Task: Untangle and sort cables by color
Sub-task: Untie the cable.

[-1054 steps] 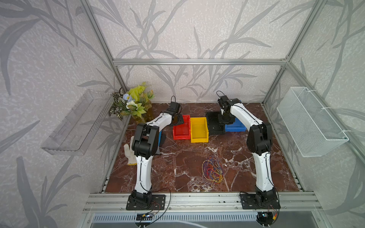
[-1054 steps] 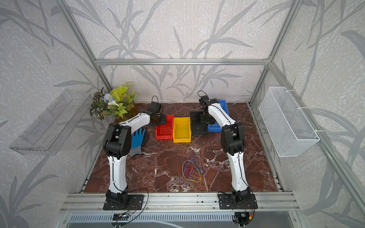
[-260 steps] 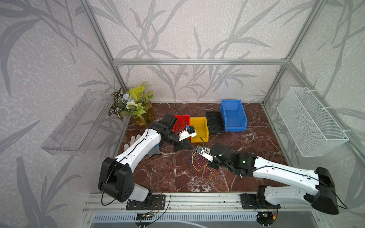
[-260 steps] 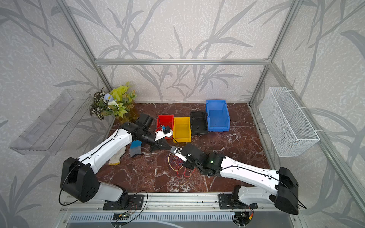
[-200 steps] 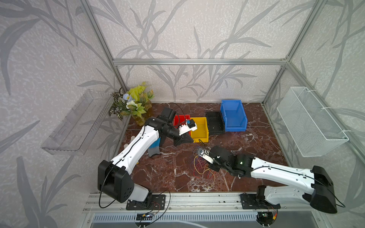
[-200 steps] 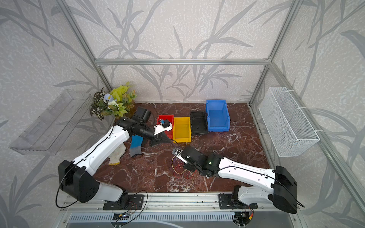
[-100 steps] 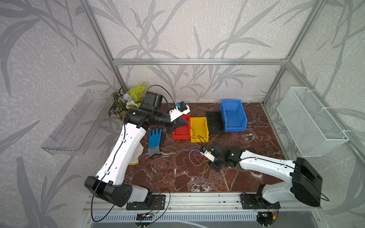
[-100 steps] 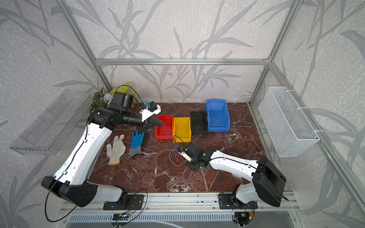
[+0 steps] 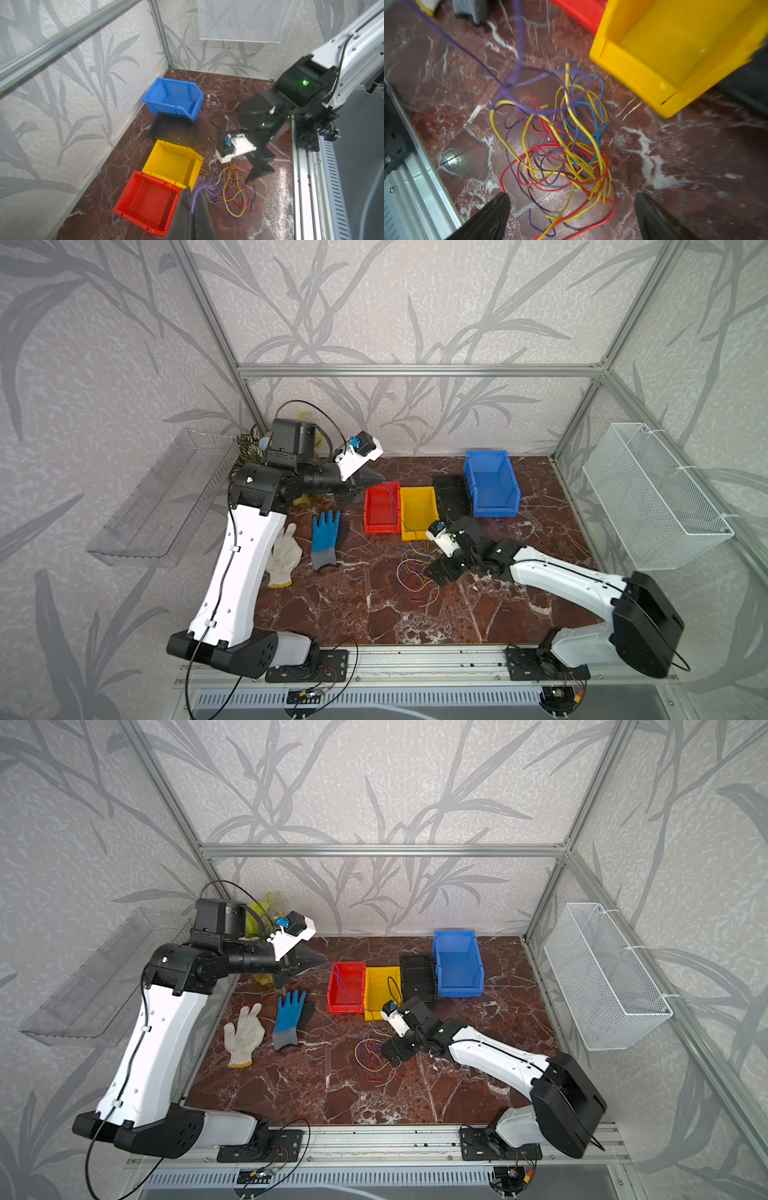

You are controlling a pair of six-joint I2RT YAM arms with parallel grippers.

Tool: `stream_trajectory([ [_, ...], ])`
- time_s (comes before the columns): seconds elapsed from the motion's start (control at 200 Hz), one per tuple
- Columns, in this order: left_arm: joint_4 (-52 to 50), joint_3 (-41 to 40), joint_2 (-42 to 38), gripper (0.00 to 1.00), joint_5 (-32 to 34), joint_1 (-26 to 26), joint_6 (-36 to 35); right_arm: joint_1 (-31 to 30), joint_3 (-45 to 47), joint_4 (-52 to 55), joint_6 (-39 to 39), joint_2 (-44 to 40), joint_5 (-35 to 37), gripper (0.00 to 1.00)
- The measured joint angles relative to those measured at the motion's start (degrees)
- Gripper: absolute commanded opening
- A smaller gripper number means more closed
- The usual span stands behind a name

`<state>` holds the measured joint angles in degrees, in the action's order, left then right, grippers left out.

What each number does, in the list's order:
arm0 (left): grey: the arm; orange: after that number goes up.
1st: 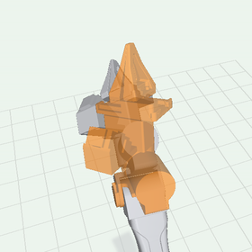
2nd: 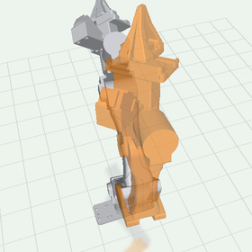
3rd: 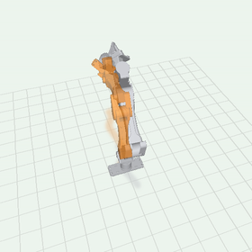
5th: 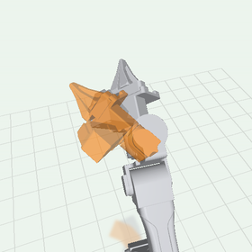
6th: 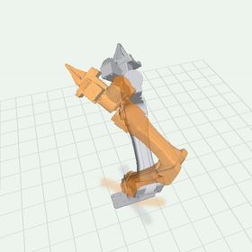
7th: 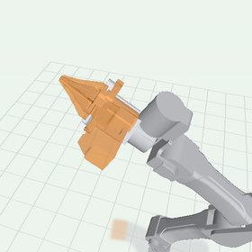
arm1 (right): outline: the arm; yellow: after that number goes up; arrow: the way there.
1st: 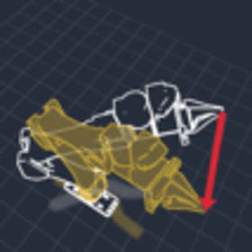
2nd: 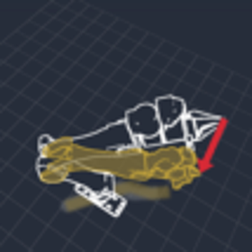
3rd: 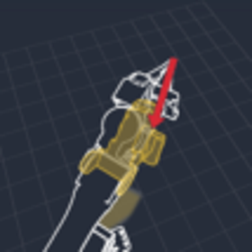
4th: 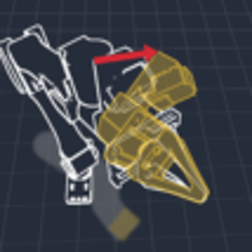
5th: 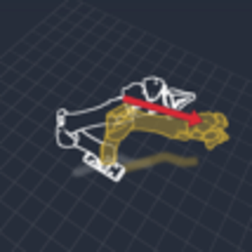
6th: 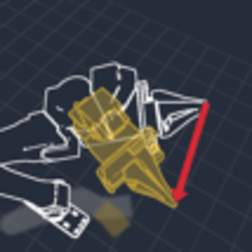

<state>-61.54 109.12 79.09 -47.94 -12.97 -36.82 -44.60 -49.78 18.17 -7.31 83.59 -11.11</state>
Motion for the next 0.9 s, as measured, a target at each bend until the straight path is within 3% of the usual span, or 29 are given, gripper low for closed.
stream_trajectory([
  [0.05, 0.28, 0.85, -0.07, 0.00, 0.17, 0.39, 0.66, 0.00, -0.42, -0.63, -1.40, 3.82, -0.92, 0.79],
  [0.165, 0.72, 1.90, -0.09, 0.00, 1.46, 0.92, 2.62, 0.13, -1.07, -2.36, -4.33, 10.16, -2.56, 0.26],
  [0.325, 4.79, 4.52, 0.00, 0.00, 12.35, 2.54, 8.81, 0.44, -0.55, -2.91, -7.17, 11.32, -3.13, 0.00],
  [0.46, 9.38, 8.44, 0.37, 0.00, 25.27, 3.45, 14.60, 0.46, 0.61, -0.33, -8.02, 8.31, -2.73, 0.00],
  [0.565, 11.91, 10.58, 0.52, 0.00, 29.81, 3.96, 17.20, 0.31, 1.33, 2.36, -7.89, 5.35, -3.48, 0.04],
  [0.63, 12.66, 10.80, 0.52, 0.00, 29.94, 3.98, 18.14, -0.15, 1.33, 3.37, -7.39, 4.04, -5.18, 0.18],
  [0.665, 12.74, 10.80, 0.57, 0.00, 29.83, 3.98, 18.60, -0.57, 1.16, 3.85, -6.80, 3.56, -6.25, 0.33],
  [0.71, 12.76, 10.64, 0.72, 0.00, 29.14, 3.98, 18.99, -1.16, 0.63, 4.57, -6.14, 2.93, -7.82, 0.46],
  [0.795, 13.40, 8.74, 0.70, 0.00, 25.88, 3.98, 19.37, -1.97, -1.53, 6.56, -5.11, 1.18, -9.03, 0.62],
  [0.9, 14.01, 3.85, 0.44, 0.00, 19.74, 3.98, 19.91, -1.22, -6.19, 8.13, -4.35, -3.41, -8.72, 0.74],
])
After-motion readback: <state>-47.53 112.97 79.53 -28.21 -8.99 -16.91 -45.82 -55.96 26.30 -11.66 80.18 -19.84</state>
